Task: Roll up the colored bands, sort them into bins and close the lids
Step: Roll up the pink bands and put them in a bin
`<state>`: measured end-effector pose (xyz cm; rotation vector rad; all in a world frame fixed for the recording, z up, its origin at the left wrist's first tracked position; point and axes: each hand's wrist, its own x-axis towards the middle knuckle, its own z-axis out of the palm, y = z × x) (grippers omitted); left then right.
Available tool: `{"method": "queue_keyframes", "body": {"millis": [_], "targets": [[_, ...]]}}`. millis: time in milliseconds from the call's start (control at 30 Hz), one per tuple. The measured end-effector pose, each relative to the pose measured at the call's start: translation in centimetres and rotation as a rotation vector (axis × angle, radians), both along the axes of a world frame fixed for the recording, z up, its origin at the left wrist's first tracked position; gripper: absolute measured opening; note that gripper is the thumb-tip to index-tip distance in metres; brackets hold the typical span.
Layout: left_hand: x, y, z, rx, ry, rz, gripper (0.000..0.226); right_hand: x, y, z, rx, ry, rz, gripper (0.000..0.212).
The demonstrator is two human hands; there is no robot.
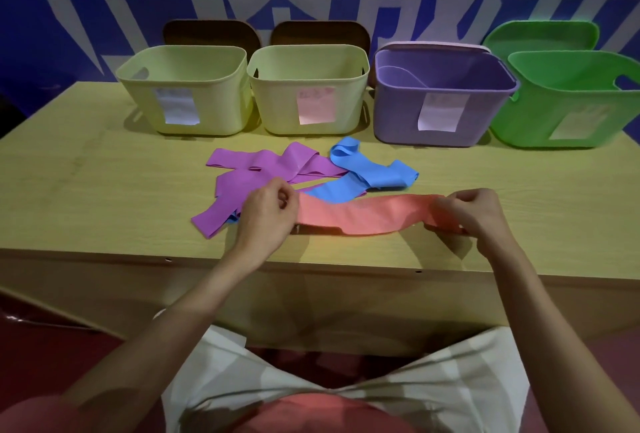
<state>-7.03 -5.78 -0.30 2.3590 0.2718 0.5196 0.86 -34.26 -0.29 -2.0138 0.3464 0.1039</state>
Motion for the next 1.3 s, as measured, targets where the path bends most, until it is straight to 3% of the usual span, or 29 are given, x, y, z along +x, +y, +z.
{"method": "queue_keyframes", "body": {"millis": [200, 300, 433, 533, 667, 733, 800, 933, 1100, 1300], "targets": [[4.4, 2.5, 0.7, -0.480, -0.125, 0.157, 0.009, -0.5, -1.2, 0.4, 0.164, -0.021, 0.155, 0.022], [6.3, 3.7, 0.4, -0.489, -0.152, 0.154, 0.007, -0.9, -1.8, 0.2, 0.257, 0.002, 0.171, 0.019], [9.0, 3.4, 0.7, -0.412, -0.126, 0.056, 0.005, -1.8, -2.6, 0.1, 0.230, -0.005, 0.172, 0.016], [12.0, 1.4, 1.7, -0.421, -0.070, -0.079, 0.015, -2.3, -3.5, 0.4, 0.201, -0.080, 0.103, 0.016], [16.4, -3.2, 4.0, -0.428, 0.024, -0.343, 0.013, -2.6, -4.9, 0.9, 0.209, -0.180, -0.020, 0.021], [18.2, -5.4, 5.2, -0.410, 0.115, -0.446, 0.024, -2.9, -5.3, 0.9, 0.201, -0.211, -0.068, 0.028], [19.6, -7.1, 5.8, -0.300, 0.144, -0.512, 0.031, -3.2, -5.6, 0.8, 0.199, -0.201, -0.076, 0.031], [20.8, -10.1, 5.9, 0.144, 0.037, -0.599, 0.023, -3.8, -5.6, 0.3, 0.163, -0.095, -0.009, 0.025], [22.1, -13.0, 4.7, 0.567, -0.042, -0.653, 0.024, -4.8, -4.7, -0.2, 0.177, 0.004, 0.099, 0.018], [22.4, -14.7, 2.3, 0.747, -0.072, -0.658, 0.027, -4.9, -4.4, -0.5, 0.213, 0.037, 0.157, 0.013]]}}
